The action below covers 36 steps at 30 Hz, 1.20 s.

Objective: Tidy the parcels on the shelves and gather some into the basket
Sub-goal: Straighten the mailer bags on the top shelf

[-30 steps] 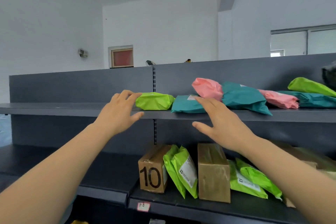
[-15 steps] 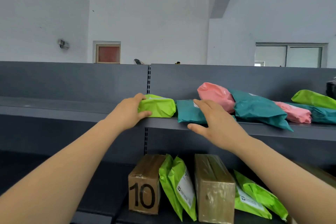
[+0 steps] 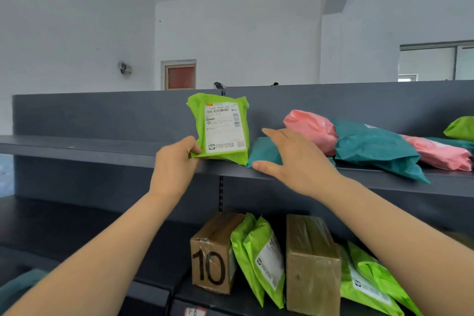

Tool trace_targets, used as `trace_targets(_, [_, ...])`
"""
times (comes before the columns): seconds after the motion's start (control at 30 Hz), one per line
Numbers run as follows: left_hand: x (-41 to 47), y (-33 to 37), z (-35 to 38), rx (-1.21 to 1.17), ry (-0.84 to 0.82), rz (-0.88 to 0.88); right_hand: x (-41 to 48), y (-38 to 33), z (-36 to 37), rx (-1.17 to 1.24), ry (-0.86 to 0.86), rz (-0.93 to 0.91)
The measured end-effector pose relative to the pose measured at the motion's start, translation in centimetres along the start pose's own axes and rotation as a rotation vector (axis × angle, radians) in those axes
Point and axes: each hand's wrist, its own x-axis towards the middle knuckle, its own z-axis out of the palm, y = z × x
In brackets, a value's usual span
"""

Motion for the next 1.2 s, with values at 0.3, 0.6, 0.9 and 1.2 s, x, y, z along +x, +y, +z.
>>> trace_targets(0.3, [-0.5,0.8,-1.5,0.034,0.066,-0.039,-1.7,2.2,0.7,-0.305,0.024,0.013])
trace_targets(0.6, [1.1,0.8,-0.3,0.009,-0.071,-0.195,-1.7,3.9,0.0,-0.314,0.091,0.115])
trace_targets(0.9, [-0.9,3.7,0.8,0.328,0.067,0.415,-2.7,4.3,-0.3,-0.167,0.122,0.106])
trace_targets(1.2, [-2.9,10.7,4.5,0.353,-0.27,0.747,-4.2,4.8,-1.3,-0.016,0.171,0.041])
